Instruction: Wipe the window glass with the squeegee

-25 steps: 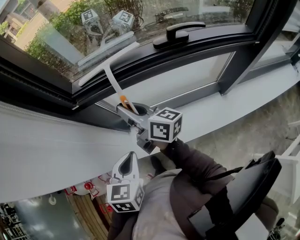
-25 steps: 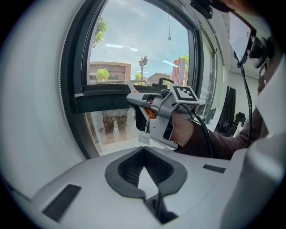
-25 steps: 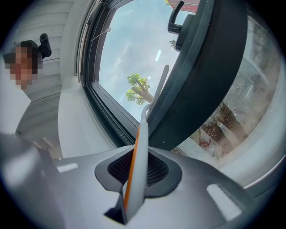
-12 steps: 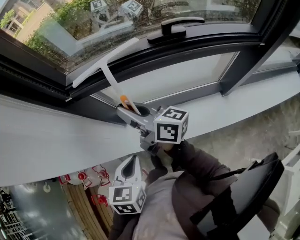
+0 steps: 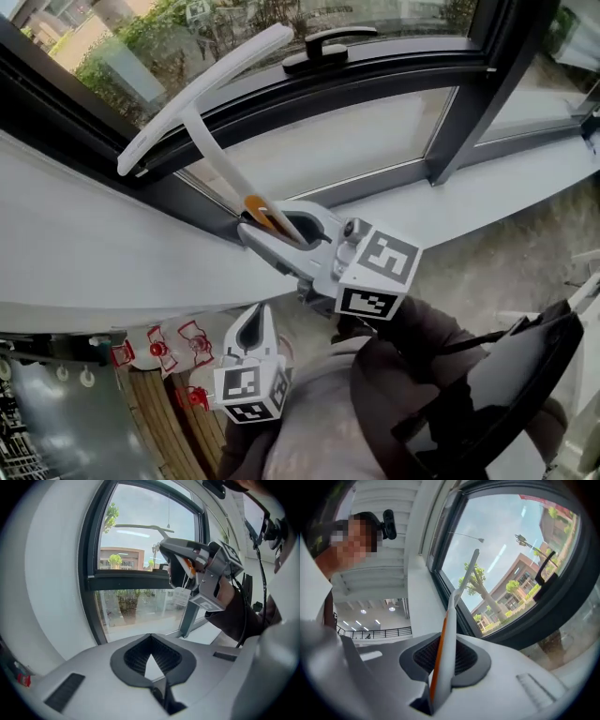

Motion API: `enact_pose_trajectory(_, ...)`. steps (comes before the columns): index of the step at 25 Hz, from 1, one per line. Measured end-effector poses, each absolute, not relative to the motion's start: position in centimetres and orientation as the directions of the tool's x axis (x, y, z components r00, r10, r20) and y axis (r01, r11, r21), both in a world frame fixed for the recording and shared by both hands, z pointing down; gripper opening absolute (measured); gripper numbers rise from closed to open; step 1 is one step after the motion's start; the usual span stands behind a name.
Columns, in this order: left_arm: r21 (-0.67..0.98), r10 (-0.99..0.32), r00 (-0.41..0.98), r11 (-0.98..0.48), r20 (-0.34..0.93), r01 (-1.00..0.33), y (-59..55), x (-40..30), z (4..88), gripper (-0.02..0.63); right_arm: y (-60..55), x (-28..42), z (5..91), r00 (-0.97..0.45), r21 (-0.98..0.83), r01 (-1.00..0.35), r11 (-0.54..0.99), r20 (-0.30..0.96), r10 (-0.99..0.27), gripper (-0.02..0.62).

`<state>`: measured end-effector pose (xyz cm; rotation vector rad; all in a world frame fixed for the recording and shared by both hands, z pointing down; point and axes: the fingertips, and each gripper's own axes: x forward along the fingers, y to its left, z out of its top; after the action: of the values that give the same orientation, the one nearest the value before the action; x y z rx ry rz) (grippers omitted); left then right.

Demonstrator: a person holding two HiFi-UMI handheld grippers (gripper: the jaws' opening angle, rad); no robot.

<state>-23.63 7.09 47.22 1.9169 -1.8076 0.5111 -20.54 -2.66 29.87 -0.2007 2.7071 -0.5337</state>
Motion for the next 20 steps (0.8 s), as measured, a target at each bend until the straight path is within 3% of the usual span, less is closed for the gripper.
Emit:
enact_pose_trajectory(9,0.002,-0.942,0.038,-0.04,0.333,-0.999,12.3,-21.6,43.8,0.0,7.0,-14.9,30.8,-0.919,-0.26,-0.271,0.927,-0.215,-0.329,0.043)
enact_pose_trajectory(20,0.042,-0.939,0.14,-0.133,0.313,-0.99,12.6,-6.7,41.9,0.0,7.5,1.6,31.9,-0.878,-0.254,-0.391,0.885,-0.185,-0.441,0.043)
